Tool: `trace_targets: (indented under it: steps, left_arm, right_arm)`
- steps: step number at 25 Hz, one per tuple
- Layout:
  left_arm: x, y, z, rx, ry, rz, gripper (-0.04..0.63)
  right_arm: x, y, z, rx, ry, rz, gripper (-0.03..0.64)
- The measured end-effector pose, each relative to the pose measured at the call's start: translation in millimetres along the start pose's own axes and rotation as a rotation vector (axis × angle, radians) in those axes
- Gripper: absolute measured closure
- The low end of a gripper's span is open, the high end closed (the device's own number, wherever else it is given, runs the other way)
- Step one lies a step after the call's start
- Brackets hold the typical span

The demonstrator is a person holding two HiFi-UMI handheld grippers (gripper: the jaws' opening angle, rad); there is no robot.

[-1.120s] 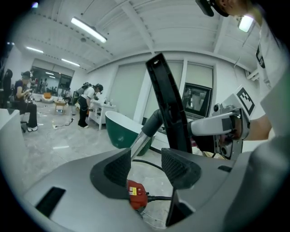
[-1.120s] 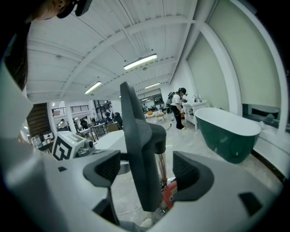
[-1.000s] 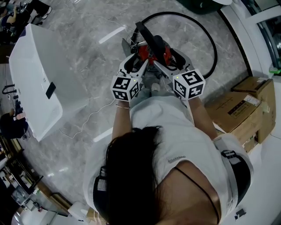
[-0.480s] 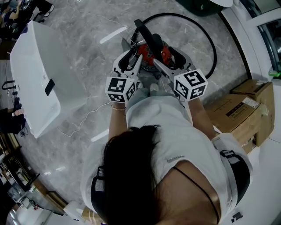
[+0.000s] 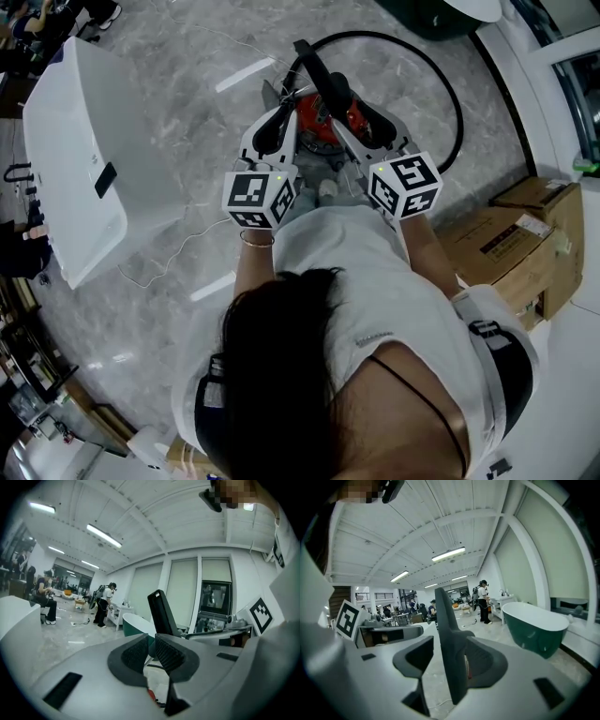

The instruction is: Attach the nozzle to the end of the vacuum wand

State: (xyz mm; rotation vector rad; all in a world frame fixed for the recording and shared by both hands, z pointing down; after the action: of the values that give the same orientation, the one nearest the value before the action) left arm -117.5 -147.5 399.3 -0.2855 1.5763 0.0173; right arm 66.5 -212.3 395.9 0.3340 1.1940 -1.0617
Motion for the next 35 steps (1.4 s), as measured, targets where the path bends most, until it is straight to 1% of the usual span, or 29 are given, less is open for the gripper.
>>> trace_targets:
  steps: [1,2,4,5,6,7,8,12,13,14,16,19,21,25,27,29,32,35]
  left_arm:
    - [2.2,0.9,1.2,0.009,0.000,0.001,0.551]
    - [4.0,1.2,3.1,0.018,-0.023,-0.008,0.554]
    - [7.7,0.4,8.1,0.039,-0.121,-0.045,0.561]
    - [9.9,-0.3,10.6,0.048,-0.171,-0.057,0.563]
    - [12.1,-0.9,12.8,0.052,-0.200,-0.059,0.566]
    - [14.3,-1.5,14.8,0.052,-0.200,-0.053,0.566]
    - [16.1,-1.9,16.2,0.049,-0.177,-0.043,0.568]
    - [22.3,-1.4,15.6,0.047,-0.003,-0.015,0.581]
    - [24.9,-0.6,14.8,0.050,0.032,-0.011,0.586]
    - [28.2,0.2,14.4,0.052,0.049,-0.005,0.591]
    - [35.1,0.9,16.0,0.061,0.030,-0.004,0.592]
    - [42.9,-0.6,21.4,0.096,-0.050,-0.025,0.592]
    - [45.3,-2.8,24.2,0.111,-0.078,-0.044,0.592]
    - [44.8,-5.6,31.6,0.098,-0.065,-0.055,0.592]
    - [44.6,-8.0,37.7,0.084,-0.096,-0.057,0.594]
    - [46.2,-11.1,41.8,0.060,-0.118,-0.038,0.594]
    - [49.7,-13.8,43.9,0.025,-0.079,-0.004,0.594]
    - [53.1,-16.4,44.8,0.034,-0.068,0.004,0.594]
  right_arm:
    - [2.5,0.8,-1.2,-0.001,0.004,0.009,0.390]
    - [5.1,2.0,-2.3,-0.004,0.007,0.019,0.404]
    - [9.5,3.2,-4.3,-0.019,0.017,0.029,0.432]
    - [11.0,2.9,-4.8,-0.029,0.022,0.028,0.458]
    - [12.0,2.7,-5.0,-0.039,0.026,0.025,0.479]
    - [12.5,3.0,-5.1,-0.049,0.027,0.025,0.499]
    - [12.7,3.7,-5.4,-0.056,0.027,0.027,0.512]
    - [16.8,6.5,-8.9,-0.081,0.044,0.057,0.542]
    - [18.6,6.9,-9.6,-0.090,0.045,0.068,0.560]
    - [20.5,7.4,-10.0,-0.100,0.041,0.079,0.579]
    - [24.6,9.3,-9.8,-0.120,0.025,0.103,0.600]
    - [30.1,11.1,-8.3,-0.140,0.017,0.124,0.601]
    - [33.1,9.7,-8.1,-0.145,0.023,0.130,0.601]
    - [33.0,6.9,-10.0,-0.134,0.027,0.126,0.601]
    - [32.1,6.9,-9.9,-0.129,0.028,0.122,0.601]
    - [32.3,5.9,-8.6,-0.123,0.031,0.123,0.601]
    - [33.4,5.1,-5.6,-0.114,0.035,0.128,0.601]
    - [35.0,5.2,-3.0,-0.117,0.044,0.122,0.601]
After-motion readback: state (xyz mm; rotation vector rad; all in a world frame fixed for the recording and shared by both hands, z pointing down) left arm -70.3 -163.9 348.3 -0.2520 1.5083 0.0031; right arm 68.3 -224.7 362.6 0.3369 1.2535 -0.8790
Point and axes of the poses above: the fingertips, and each gripper's own axes: y backward along the fingers, z to its right, x out of its top, the point moved 9 cm from there along y, backward along the fingers, and after that the axes turned 12 degrees about -y, right-handed, at the moved point
